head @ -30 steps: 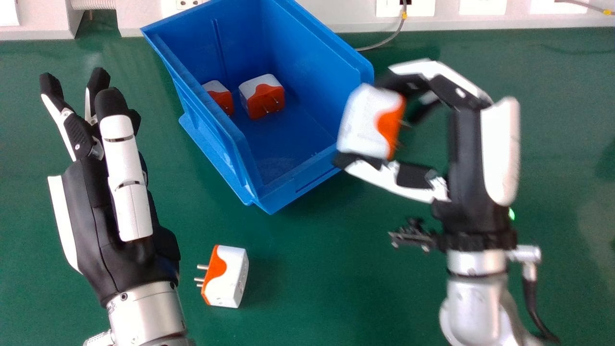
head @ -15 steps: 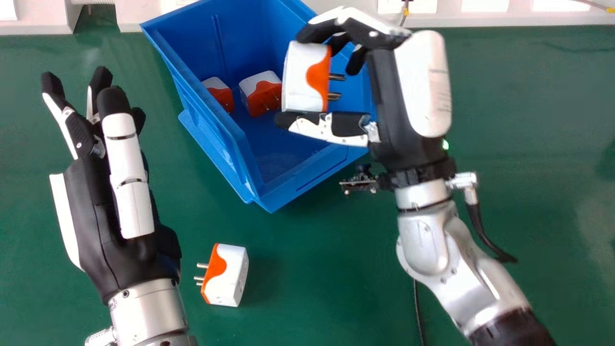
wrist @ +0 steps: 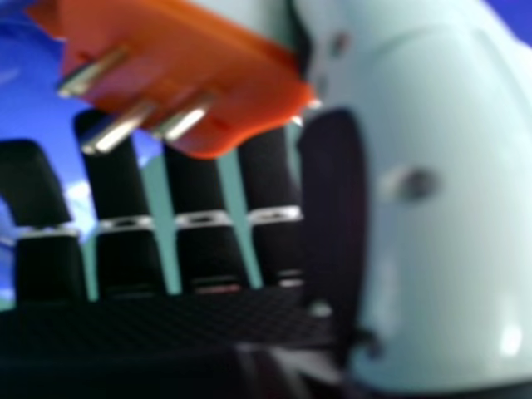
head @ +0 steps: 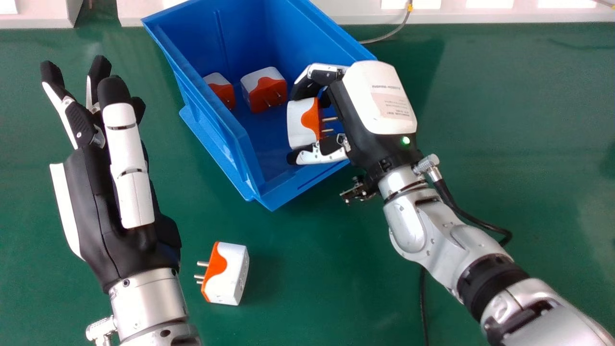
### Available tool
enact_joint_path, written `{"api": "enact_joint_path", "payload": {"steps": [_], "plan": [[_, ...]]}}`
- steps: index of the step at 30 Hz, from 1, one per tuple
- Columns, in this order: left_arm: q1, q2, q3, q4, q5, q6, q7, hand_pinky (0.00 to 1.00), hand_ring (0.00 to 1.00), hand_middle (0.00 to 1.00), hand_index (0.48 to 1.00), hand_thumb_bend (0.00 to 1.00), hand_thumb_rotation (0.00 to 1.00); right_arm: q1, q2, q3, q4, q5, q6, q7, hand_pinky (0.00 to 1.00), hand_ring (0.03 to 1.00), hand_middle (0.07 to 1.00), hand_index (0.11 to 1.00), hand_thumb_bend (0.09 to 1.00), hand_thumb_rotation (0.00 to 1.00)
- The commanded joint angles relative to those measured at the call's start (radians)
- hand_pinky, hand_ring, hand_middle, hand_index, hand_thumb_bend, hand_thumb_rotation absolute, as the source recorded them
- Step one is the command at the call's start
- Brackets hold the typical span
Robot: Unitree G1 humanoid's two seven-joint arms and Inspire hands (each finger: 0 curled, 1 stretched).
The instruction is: Pick all objects and put in blue box
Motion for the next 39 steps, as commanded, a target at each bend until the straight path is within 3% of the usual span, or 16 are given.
{"api": "enact_joint_path", "payload": {"steps": [1,2,3,4,5,7,8,10,12,15,19,22,25,29,32,39], "plan": [[-0.011,-0.081,-0.004,-0.012,0.010,-0.030,0.000,0.93,0.96,0.96,0.938,0.55,0.79,-0.014,0.009,0.037,-0.013,-0.015,0.033,-0.026,0.32,0.439,0.528,0.533,0.493,0.00],[-0.010,-0.083,-0.005,-0.013,0.009,-0.029,0.001,0.93,0.96,0.96,0.937,0.55,0.78,-0.006,0.008,0.049,-0.030,-0.024,0.045,-0.040,0.42,0.557,0.644,0.626,0.634,0.02],[-0.009,-0.082,-0.006,-0.014,0.009,-0.029,0.001,0.94,0.96,0.96,0.936,0.55,0.78,0.005,0.006,0.061,-0.049,-0.032,0.056,-0.071,0.47,0.614,0.698,0.670,0.688,0.03],[-0.009,-0.081,-0.006,-0.013,0.009,-0.031,0.000,0.94,0.96,0.96,0.936,0.55,0.78,0.018,0.004,0.069,-0.070,-0.039,0.059,-0.108,0.63,0.783,0.843,0.804,0.811,0.14],[-0.008,-0.081,-0.006,-0.013,0.011,-0.032,0.000,0.94,0.96,0.96,0.936,0.55,0.78,0.031,0.001,0.073,-0.091,-0.042,0.059,-0.137,0.67,0.823,0.875,0.835,0.838,0.17],[-0.008,-0.079,-0.005,-0.010,0.013,-0.034,0.000,0.94,0.96,0.96,0.936,0.55,0.78,0.059,-0.008,0.072,-0.143,-0.039,0.045,-0.174,0.67,0.823,0.875,0.835,0.838,0.17],[-0.009,-0.079,-0.005,-0.010,0.010,-0.034,-0.002,0.94,0.96,0.96,0.937,0.55,0.79,0.074,-0.014,0.071,-0.170,-0.038,0.036,-0.196,0.82,0.909,0.936,0.916,0.898,0.33],[-0.008,-0.079,-0.006,-0.010,0.008,-0.034,-0.003,0.94,0.96,0.96,0.937,0.55,0.79,0.103,-0.025,0.072,-0.232,-0.051,0.029,-0.264,0.86,0.928,0.949,0.933,0.913,0.38],[-0.006,-0.078,-0.007,-0.013,0.011,-0.031,-0.002,0.93,0.96,0.96,0.936,0.55,0.79,0.133,-0.033,0.070,-0.301,-0.067,0.024,-0.346,0.96,0.981,0.987,0.983,0.977,0.61],[-0.002,-0.078,-0.009,-0.019,0.010,-0.027,-0.002,0.93,0.96,0.96,0.937,0.55,0.79,0.170,-0.043,0.069,-0.391,-0.091,0.003,-0.474,1.00,0.998,0.999,0.998,0.999,0.77],[0.009,-0.081,-0.014,-0.030,0.019,-0.022,0.006,0.92,0.96,0.95,0.929,0.55,0.79,0.210,-0.067,0.081,-0.425,-0.127,-0.059,-0.624,1.00,1.000,1.000,1.000,0.984,0.93],[0.017,-0.076,-0.017,-0.038,0.015,-0.016,0.001,0.93,0.96,0.95,0.931,0.56,0.79,0.271,-0.087,0.078,-0.438,-0.107,-0.161,-0.658,1.00,1.000,1.000,1.000,0.970,0.98],[0.022,-0.074,-0.020,-0.036,0.018,-0.021,-0.001,0.92,0.95,0.96,0.936,0.55,0.78,0.350,-0.104,0.077,-0.487,-0.067,-0.261,-0.596,0.93,1.000,1.000,1.000,0.976,0.98],[0.023,-0.078,-0.026,-0.036,0.022,-0.023,0.002,0.92,0.96,0.96,0.936,0.55,0.78,0.461,-0.128,0.086,-0.599,0.008,-0.311,-0.369,0.86,0.992,1.000,1.000,0.993,0.91],[0.024,-0.079,-0.027,-0.037,0.012,-0.022,0.002,0.92,0.95,0.95,0.929,0.56,0.76,0.509,-0.140,0.124,-0.575,0.055,-0.379,-0.199,0.77,0.936,0.993,1.000,1.000,0.81],[0.030,-0.070,-0.027,-0.041,0.018,-0.023,-0.003,0.92,0.96,0.96,0.936,0.56,0.77,0.544,-0.137,0.187,-0.518,0.147,-0.467,0.165,0.79,0.911,0.970,0.993,1.000,0.75]]}}
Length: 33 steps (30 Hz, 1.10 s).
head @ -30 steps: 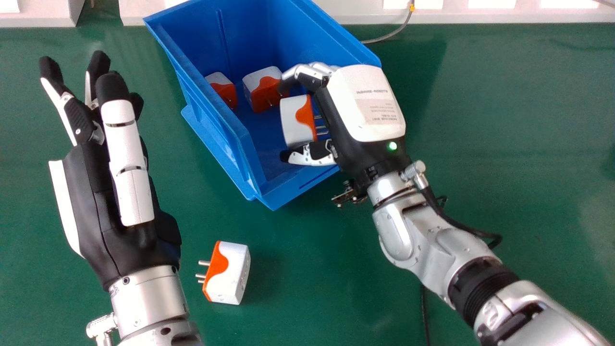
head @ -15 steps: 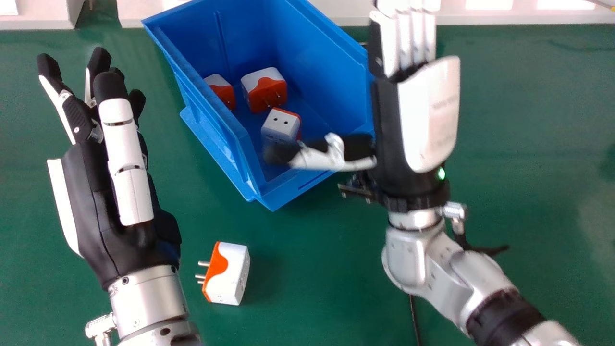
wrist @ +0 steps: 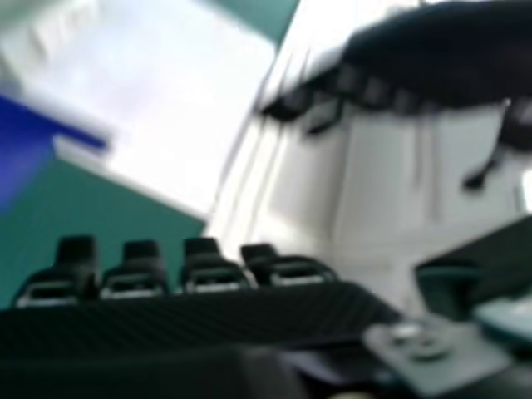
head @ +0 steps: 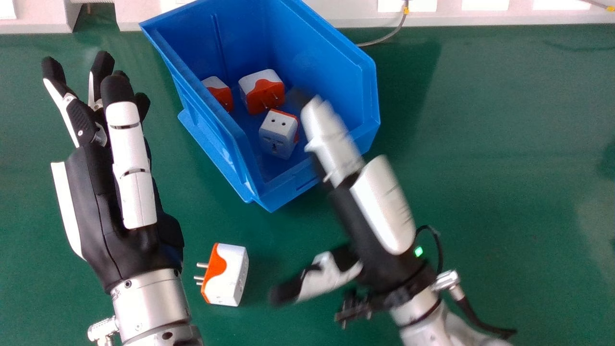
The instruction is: Pick all objects and put in blue box
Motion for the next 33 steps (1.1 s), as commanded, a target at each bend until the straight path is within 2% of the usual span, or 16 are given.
{"api": "enact_joint_path", "payload": {"steps": [1,4,7,11,13,16,19,23,25,31,33], "plan": [[0.009,-0.070,-0.011,-0.025,0.013,-0.015,-0.006,0.93,0.96,0.96,0.940,0.56,0.78,-0.006,0.008,0.015,0.001,0.040,-0.029,0.112,0.79,0.903,0.957,0.980,1.000,0.72],[0.013,-0.071,-0.012,-0.025,0.013,-0.018,-0.007,0.95,0.97,0.96,0.948,0.54,0.80,-0.007,0.017,0.011,0.004,0.059,-0.025,0.204,0.78,0.889,0.939,0.961,1.000,0.65],[0.019,-0.075,-0.015,-0.031,0.020,-0.016,-0.002,0.94,0.96,0.96,0.943,0.55,0.79,-0.019,0.025,0.007,0.009,0.062,-0.010,0.274,0.77,0.878,0.931,0.952,1.000,0.62],[0.025,-0.078,-0.018,-0.033,0.024,-0.017,0.002,0.93,0.96,0.96,0.934,0.55,0.78,-0.024,0.036,-0.009,0.017,0.065,0.000,0.324,0.75,0.858,0.915,0.925,1.000,0.57],[0.028,-0.076,-0.019,-0.038,0.021,-0.011,0.001,0.93,0.96,0.96,0.932,0.56,0.78,-0.036,0.044,-0.015,0.031,0.055,0.014,0.332,0.75,0.855,0.914,0.923,1.000,0.56],[0.031,-0.072,-0.018,-0.040,0.019,-0.011,-0.002,0.94,0.96,0.96,0.934,0.56,0.79,-0.053,0.053,-0.018,0.052,0.032,0.034,0.327,0.76,0.861,0.920,0.926,1.000,0.56],[0.033,-0.072,-0.017,-0.045,0.021,-0.004,0.000,0.94,0.96,0.96,0.933,0.56,0.79,-0.083,0.061,-0.017,0.088,0.013,0.056,0.317,0.77,0.875,0.927,0.927,1.000,0.57],[0.033,-0.072,-0.014,-0.049,0.027,0.002,0.003,0.94,0.96,0.96,0.935,0.56,0.80,-0.149,0.066,-0.003,0.156,-0.068,0.109,0.254,0.80,0.898,0.938,0.934,1.000,0.59],[0.035,-0.073,-0.015,-0.051,0.026,0.004,0.003,0.94,0.96,0.96,0.930,0.56,0.79,-0.179,0.069,0.008,0.187,-0.111,0.142,0.217,0.81,0.911,0.948,0.939,1.000,0.63],[0.038,-0.073,-0.014,-0.052,0.019,0.001,-0.001,0.95,0.97,0.96,0.932,0.55,0.79,-0.246,0.091,0.032,0.266,-0.179,0.232,0.143,0.87,0.953,0.971,0.938,1.000,0.65],[0.037,-0.072,-0.014,-0.051,0.017,0.001,-0.003,0.95,0.97,0.96,0.934,0.55,0.79,-0.255,0.119,0.048,0.291,-0.199,0.302,0.150,0.89,0.968,0.979,0.943,1.000,0.66]]}}
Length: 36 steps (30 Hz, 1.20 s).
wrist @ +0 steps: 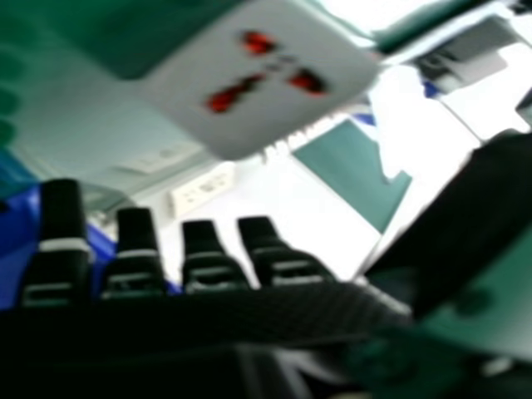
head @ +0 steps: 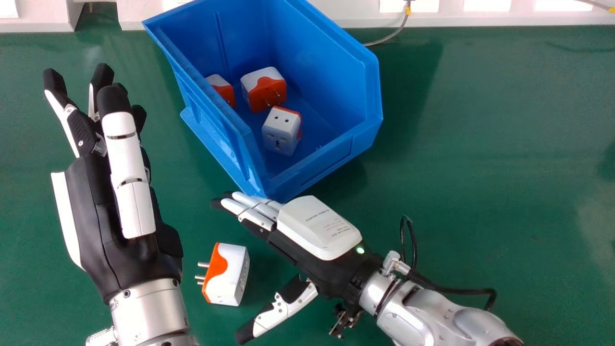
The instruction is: Pick all objects and put in blue box
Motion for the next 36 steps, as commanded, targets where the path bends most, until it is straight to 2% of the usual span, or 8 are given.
{"api": "enact_joint_path", "payload": {"steps": [1,9,20,22,23,24,27,36], "plan": [[-0.001,-0.069,-0.006,-0.030,0.012,-0.011,-0.004,0.95,0.97,0.96,0.936,0.55,0.79,-0.030,0.042,0.012,0.014,-0.008,0.078,-0.010,0.91,0.975,0.986,0.954,1.000,0.67],[-0.004,-0.071,-0.004,-0.030,0.016,-0.003,-0.003,0.95,0.97,0.96,0.941,0.56,0.79,-0.023,0.132,0.087,0.075,-0.013,0.247,0.091,0.88,0.953,0.969,0.972,0.999,0.64],[-0.013,-0.073,-0.002,-0.018,0.014,-0.009,-0.005,0.95,0.97,0.96,0.934,0.55,0.79,-0.011,0.158,0.140,0.125,0.012,0.169,0.087,0.67,0.855,0.895,0.917,0.966,0.50],[-0.015,-0.075,0.000,-0.019,0.014,-0.007,-0.004,0.94,0.96,0.96,0.935,0.56,0.79,-0.016,0.165,0.129,0.142,0.042,0.135,0.110,0.57,0.763,0.843,0.863,0.941,0.40],[-0.017,-0.075,0.000,-0.018,0.013,-0.007,-0.003,0.94,0.96,0.96,0.934,0.56,0.79,-0.021,0.168,0.123,0.155,0.060,0.112,0.113,0.54,0.736,0.825,0.843,0.925,0.33],[-0.018,-0.075,0.000,-0.018,0.014,-0.008,-0.003,0.94,0.96,0.96,0.934,0.56,0.79,-0.025,0.169,0.119,0.168,0.072,0.087,0.103,0.44,0.591,0.700,0.758,0.772,0.17],[-0.020,-0.076,0.001,-0.016,0.017,-0.009,-0.002,0.94,0.96,0.96,0.935,0.56,0.79,-0.037,0.170,0.116,0.195,0.092,0.058,0.072,0.31,0.421,0.521,0.557,0.556,0.03],[-0.015,-0.076,0.001,-0.015,0.023,-0.017,0.000,0.94,0.96,0.96,0.935,0.55,0.80,-0.038,0.177,0.119,0.217,0.099,0.052,-0.011,0.31,0.434,0.536,0.512,0.495,0.00]]}}
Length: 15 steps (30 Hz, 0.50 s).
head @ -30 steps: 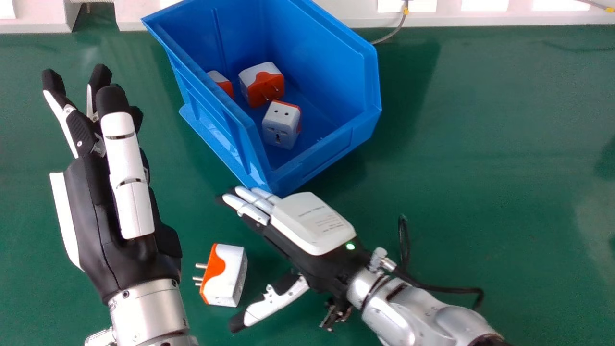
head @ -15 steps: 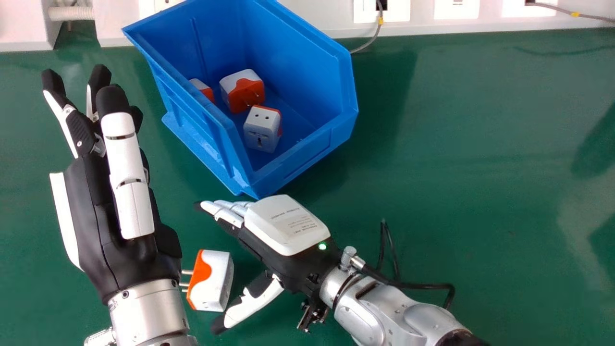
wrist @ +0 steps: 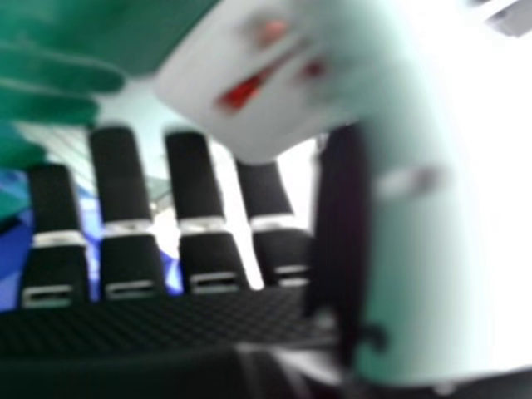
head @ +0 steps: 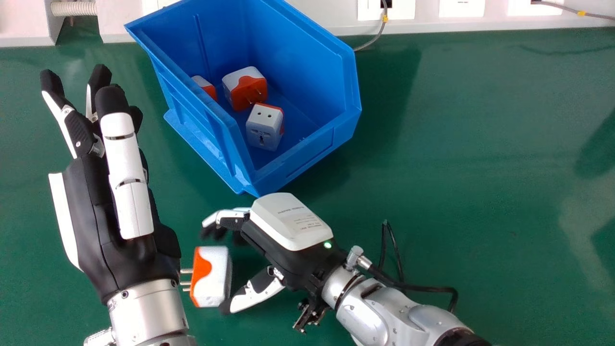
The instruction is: Pick all objects and put in blue box
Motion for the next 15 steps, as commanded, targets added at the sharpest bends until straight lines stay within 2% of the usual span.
{"api": "enact_joint_path", "payload": {"steps": [1,6,11,15], "plan": [[-0.016,-0.075,-0.005,-0.014,0.023,-0.019,0.002,0.94,0.96,0.96,0.935,0.56,0.80,0.043,0.017,0.035,0.031,-0.024,-0.020,0.020,0.32,0.435,0.533,0.513,0.495,0.00],[-0.014,-0.075,-0.008,-0.019,0.020,-0.013,0.002,0.94,0.96,0.96,0.935,0.56,0.80,0.047,0.019,0.031,0.032,-0.021,-0.018,0.008,0.30,0.433,0.537,0.514,0.492,0.00],[-0.020,-0.077,-0.007,-0.013,0.016,-0.020,0.001,0.94,0.96,0.96,0.936,0.56,0.79,0.046,0.016,0.035,0.029,-0.028,-0.023,-0.003,0.31,0.430,0.531,0.522,0.493,0.00],[-0.026,-0.078,-0.006,-0.011,0.014,-0.014,0.002,0.94,0.96,0.96,0.938,0.56,0.79,0.047,0.015,0.032,0.027,-0.024,-0.029,-0.010,0.30,0.427,0.534,0.521,0.491,0.00]]}}
